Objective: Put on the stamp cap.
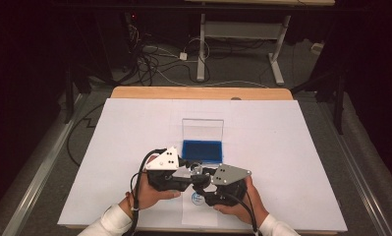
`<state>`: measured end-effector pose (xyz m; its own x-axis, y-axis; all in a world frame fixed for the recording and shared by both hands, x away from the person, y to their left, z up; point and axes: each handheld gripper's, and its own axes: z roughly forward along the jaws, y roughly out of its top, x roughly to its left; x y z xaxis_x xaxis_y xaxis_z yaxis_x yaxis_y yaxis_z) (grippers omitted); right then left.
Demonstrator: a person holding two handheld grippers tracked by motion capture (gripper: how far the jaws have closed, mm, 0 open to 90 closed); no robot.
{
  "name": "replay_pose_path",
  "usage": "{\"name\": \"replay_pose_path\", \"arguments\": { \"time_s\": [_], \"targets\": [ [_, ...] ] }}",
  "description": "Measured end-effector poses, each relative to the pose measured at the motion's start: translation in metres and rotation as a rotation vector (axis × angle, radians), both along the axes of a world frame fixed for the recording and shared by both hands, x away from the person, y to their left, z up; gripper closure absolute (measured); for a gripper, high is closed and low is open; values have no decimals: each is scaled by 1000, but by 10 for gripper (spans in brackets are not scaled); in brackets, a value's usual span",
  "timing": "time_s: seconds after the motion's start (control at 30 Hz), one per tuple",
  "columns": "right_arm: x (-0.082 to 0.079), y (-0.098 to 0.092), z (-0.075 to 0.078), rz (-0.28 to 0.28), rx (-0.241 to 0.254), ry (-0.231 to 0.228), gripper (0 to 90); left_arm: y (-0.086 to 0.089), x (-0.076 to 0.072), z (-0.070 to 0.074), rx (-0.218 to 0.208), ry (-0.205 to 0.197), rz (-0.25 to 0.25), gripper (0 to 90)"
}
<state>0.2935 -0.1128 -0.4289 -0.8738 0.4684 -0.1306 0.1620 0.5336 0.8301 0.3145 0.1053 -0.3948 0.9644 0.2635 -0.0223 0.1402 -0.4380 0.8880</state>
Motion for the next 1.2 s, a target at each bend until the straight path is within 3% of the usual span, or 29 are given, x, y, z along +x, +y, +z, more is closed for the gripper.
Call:
{"name": "replay_pose_path", "arguments": {
  "time_s": [0.27,0.4,0.47,0.53,0.73,1.2],
  "targets": [
    [0,2,-2,8,-23,-3,387,-2,0,-2,9,3,-9,543],
    [0,3,-4,12,-21,-7,386,-4,-2,-2,26,-6,-3,543],
    [2,3,-4,34,-21,16,384,-5,-3,-2,38,-20,-1,543],
    [3,3,-6,31,-20,2,383,-6,-3,-1,51,-21,-3,542],
    [2,0,-5,24,2,-7,383,-3,0,1,19,2,11,542],
    [2,-1,-5,17,30,-18,379,-1,0,4,17,-1,18,543]
  ]
}}
